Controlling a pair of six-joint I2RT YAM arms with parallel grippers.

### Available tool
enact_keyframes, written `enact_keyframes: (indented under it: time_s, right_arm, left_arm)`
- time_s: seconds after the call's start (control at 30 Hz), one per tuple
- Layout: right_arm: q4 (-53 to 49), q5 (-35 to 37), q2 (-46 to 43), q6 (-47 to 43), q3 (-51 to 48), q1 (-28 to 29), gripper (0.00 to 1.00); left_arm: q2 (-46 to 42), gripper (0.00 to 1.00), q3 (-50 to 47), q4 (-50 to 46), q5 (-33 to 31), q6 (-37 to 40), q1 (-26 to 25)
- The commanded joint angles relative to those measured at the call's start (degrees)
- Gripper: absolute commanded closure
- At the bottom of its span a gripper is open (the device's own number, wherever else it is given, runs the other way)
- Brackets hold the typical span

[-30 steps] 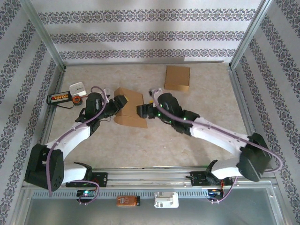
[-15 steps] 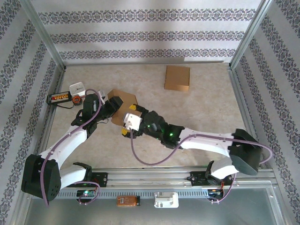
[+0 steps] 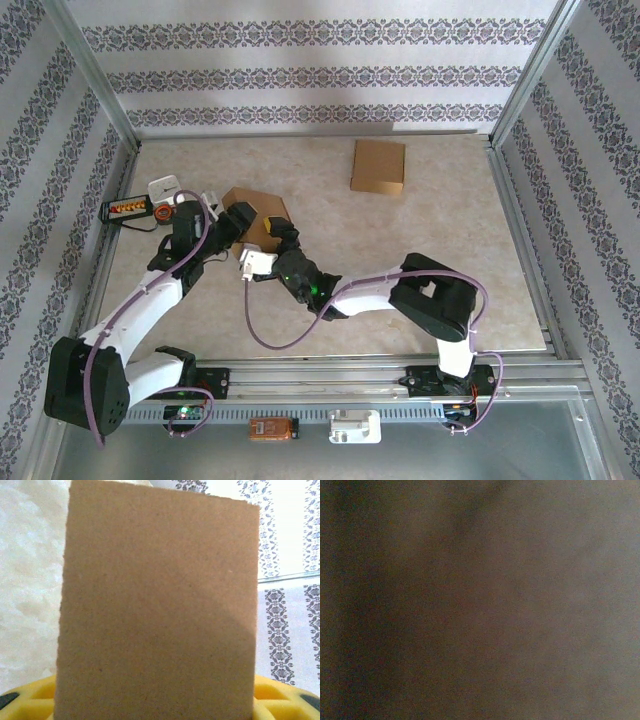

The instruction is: Fold the paper box

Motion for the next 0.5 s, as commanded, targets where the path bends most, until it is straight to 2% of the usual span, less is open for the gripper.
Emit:
enact_keyframes:
  time_s: [0.0, 0.1, 0.23, 0.3, 0.47]
  right_arm:
    - [8.31, 5.11, 1.64, -4.62, 2.11, -0.62, 0.02]
    - [9.66, 6.04, 2.32, -4.69, 2.40, -0.97, 0.05]
    - [10.65, 5.68, 2.20, -5.43, 1.70, -0.89, 0.32]
    - [11.02, 5.49, 1.82, -5.57, 1.07, -0.76, 0.40]
    - [10.53, 4.43, 0.35, -5.66, -0.59, -0.27, 0.47]
  left_arm:
    - [-2.13, 0.46, 0.76, -1.34, 0.09, -1.29, 0.57]
    - [-2.06, 0.46, 0.80, -1.48, -0.01, -2.06, 0.57]
    - [-1.79, 0.45, 1.23, -1.52, 0.56, -2.35, 0.61]
    - [-1.84, 0.44, 1.40, -1.60, 0.55, -2.41, 0.56]
    - [-2.83, 0.31, 1.99, -2.38, -0.03, -1.34, 0.56]
